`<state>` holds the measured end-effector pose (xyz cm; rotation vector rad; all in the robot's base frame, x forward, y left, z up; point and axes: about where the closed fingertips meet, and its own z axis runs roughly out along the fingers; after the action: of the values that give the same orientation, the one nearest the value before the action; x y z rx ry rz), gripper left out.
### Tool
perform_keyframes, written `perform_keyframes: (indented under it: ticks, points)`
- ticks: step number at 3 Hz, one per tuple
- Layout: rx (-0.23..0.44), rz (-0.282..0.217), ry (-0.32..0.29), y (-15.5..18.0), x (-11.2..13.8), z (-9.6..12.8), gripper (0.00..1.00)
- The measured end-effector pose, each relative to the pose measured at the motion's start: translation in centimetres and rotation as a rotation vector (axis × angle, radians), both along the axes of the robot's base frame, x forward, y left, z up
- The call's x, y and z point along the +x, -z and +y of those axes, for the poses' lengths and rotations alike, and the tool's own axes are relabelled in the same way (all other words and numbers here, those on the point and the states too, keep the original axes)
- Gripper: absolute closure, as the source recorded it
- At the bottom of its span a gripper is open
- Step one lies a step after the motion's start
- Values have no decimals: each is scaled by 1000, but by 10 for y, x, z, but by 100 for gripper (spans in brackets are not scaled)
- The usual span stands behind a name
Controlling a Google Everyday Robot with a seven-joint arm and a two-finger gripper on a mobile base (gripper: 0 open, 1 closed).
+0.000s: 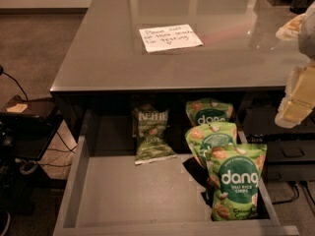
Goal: Pick green jalapeno chip bag from top drawer and place on counter
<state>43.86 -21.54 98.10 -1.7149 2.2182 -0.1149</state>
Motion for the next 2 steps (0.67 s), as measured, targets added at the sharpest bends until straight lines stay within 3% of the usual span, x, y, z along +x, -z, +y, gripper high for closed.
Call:
perform_keyframes:
  ticks: [2]
  points:
    - [18,-2,3,6,-2,5,0]
